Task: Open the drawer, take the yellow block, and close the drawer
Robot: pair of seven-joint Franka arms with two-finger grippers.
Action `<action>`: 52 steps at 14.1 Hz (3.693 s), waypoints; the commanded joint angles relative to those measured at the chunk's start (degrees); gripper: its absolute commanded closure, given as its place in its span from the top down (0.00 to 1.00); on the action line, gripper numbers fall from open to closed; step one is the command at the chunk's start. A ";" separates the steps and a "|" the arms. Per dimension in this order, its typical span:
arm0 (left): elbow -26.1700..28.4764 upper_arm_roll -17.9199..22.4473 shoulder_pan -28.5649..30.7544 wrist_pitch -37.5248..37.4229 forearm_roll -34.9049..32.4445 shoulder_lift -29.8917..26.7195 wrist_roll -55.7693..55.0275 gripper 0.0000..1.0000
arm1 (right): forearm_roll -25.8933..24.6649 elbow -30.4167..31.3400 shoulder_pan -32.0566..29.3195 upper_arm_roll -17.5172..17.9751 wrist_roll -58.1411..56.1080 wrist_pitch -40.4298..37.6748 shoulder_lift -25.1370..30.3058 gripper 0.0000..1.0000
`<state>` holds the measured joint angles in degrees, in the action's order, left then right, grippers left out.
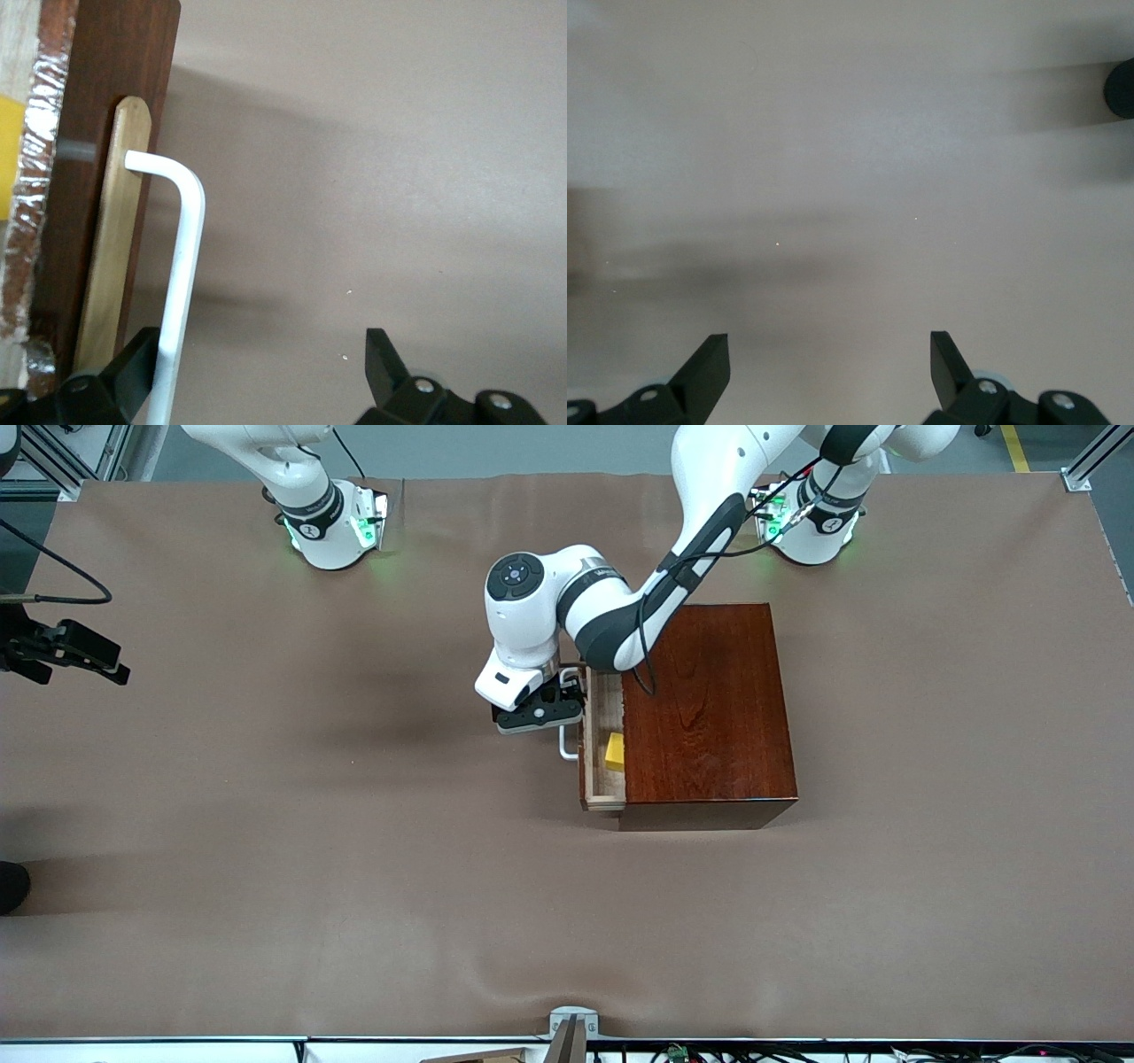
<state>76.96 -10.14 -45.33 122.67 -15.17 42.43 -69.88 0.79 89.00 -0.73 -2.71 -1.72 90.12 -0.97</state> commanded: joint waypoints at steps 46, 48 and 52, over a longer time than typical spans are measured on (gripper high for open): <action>-4.89 -0.58 9.97 13.39 4.63 -8.93 -3.94 1.00 | 0.18 -0.14 -0.15 0.16 -0.04 -0.21 0.62 1.00; -4.62 -0.85 14.28 8.76 4.63 -11.13 -3.60 1.00 | 0.18 -0.14 0.03 0.16 0.31 -0.03 0.62 1.00; -4.62 -1.28 22.46 4.26 7.51 -12.64 3.69 1.00 | 0.18 -0.14 0.64 0.33 0.58 0.50 0.36 1.00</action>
<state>70.69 -10.50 -25.77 128.42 -10.11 31.63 -69.14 0.79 88.99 -0.58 -2.59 -1.71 90.43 -0.97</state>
